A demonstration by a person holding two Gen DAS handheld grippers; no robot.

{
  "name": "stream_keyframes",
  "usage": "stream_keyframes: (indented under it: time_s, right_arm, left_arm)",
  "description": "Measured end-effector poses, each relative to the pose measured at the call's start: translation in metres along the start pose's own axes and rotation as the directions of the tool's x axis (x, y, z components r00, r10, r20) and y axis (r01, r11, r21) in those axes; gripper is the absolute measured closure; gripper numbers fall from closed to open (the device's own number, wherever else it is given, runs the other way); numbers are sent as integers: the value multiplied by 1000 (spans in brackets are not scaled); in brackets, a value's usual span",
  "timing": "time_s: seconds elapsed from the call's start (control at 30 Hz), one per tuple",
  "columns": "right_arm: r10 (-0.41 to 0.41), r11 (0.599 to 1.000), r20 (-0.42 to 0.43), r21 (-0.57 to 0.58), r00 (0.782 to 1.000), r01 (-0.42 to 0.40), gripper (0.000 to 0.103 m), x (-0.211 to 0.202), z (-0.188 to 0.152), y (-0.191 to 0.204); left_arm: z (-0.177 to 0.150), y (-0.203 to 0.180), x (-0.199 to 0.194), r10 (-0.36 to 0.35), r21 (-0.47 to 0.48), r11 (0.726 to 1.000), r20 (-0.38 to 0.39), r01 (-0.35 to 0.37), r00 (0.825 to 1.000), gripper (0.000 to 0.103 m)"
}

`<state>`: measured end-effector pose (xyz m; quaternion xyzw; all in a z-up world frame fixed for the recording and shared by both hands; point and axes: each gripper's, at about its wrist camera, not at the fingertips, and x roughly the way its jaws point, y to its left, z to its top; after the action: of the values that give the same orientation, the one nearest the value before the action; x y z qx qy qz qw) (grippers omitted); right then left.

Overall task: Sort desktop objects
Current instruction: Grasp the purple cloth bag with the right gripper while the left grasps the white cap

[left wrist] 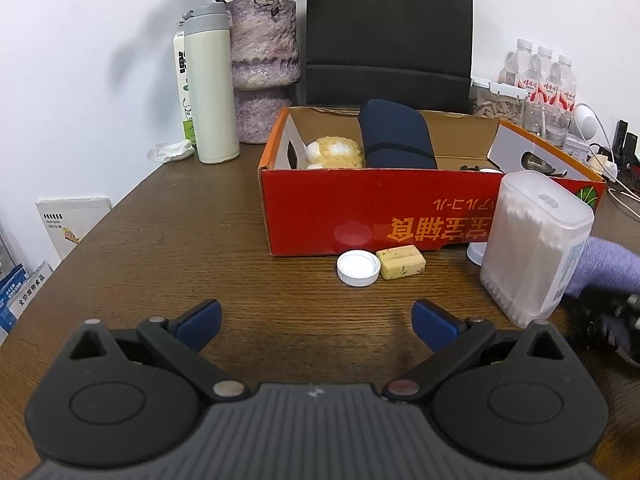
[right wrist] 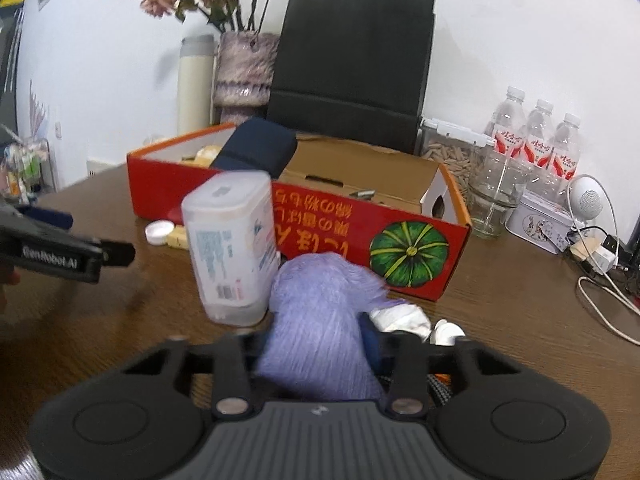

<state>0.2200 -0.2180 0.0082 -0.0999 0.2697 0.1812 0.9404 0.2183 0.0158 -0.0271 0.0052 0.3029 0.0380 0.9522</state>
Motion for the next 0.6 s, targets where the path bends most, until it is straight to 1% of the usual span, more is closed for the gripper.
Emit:
stream_keyframes:
  time_s: [0.03,0.07,0.1,0.17,0.23,0.3,0.43,0.5,0.57,0.6]
  right_arm:
    - [11,1000,5,18,1000,-11,81,-1,1,-3]
    - [20,999,10,33,1000,-20,87,-2,1,-6]
    - [28,998,19,50,999,-29,90,-4,2,-9]
    - [33,996,46,81,998,-37,91,-9,4,-15]
    - [21,994,75,103,997,-29,91,-13,7,-20]
    - [-2,992,93,126,996,-10,91,-15,8,-25]
    - [-60,984,98,172,993,42,91,-13,9,-35]
    - [-87,981,100,185,991,67,91,-13,9,-37]
    - [-105,978,103,191,989,84,91,-13,8,-39]
    - [-115,977,104,191,988,93,91,-13,8,-39]
  left_arm:
    - [0,0,0,-2,0,1000,-1,2,1000,0]
    - [0,0,1,-3,2,1000,-3,3,1000,0]
    - [1,0,2,-3,3,1000,-5,3,1000,0]
    - [3,0,3,-3,3,1000,-3,3,1000,0]
    - [5,1,4,-4,0,1000,5,4,1000,0]
    - [8,0,6,3,2,1000,16,-3,1000,0]
    - [15,1,13,9,3,1000,30,-9,1000,0]
    - [18,0,18,8,3,1000,26,-8,1000,3]
    - [20,-1,23,6,12,1000,15,-6,1000,14]
    - [21,-1,26,6,17,1000,7,-6,1000,16]
